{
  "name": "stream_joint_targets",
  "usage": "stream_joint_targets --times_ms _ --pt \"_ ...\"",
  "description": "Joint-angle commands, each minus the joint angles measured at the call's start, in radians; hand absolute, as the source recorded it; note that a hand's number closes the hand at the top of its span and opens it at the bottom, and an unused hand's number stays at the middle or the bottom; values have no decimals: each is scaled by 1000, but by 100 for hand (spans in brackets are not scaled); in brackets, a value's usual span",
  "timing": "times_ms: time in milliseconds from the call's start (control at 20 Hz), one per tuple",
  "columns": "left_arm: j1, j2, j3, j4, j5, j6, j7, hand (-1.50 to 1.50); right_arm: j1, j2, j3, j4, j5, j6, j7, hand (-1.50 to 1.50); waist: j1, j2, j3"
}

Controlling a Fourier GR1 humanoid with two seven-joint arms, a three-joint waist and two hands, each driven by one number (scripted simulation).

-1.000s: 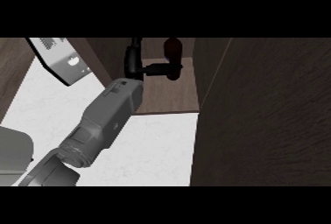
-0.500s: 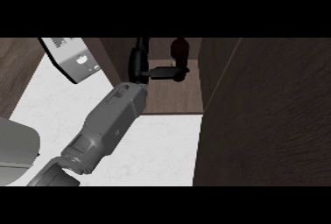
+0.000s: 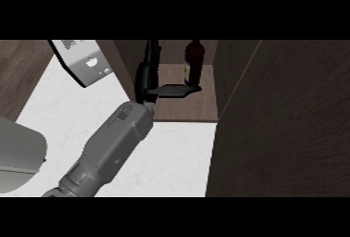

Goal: Pick up the wine, place it into the cabinet and close the cabinet

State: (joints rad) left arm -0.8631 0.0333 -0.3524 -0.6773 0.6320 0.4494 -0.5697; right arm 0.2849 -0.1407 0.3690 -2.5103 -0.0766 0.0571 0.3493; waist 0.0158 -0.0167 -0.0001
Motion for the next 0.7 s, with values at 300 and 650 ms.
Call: stream_joint_targets --times_ms 300,650 --pt "345 81 -110 -477 -35 32 102 -150 75 -22 30 -181 6 -17 27 -150 -6 4 0" --pt "555 81 -251 -786 -123 156 143 -150 -53 -48 -48 -166 -54 -28 107 -150 -4 10 0"
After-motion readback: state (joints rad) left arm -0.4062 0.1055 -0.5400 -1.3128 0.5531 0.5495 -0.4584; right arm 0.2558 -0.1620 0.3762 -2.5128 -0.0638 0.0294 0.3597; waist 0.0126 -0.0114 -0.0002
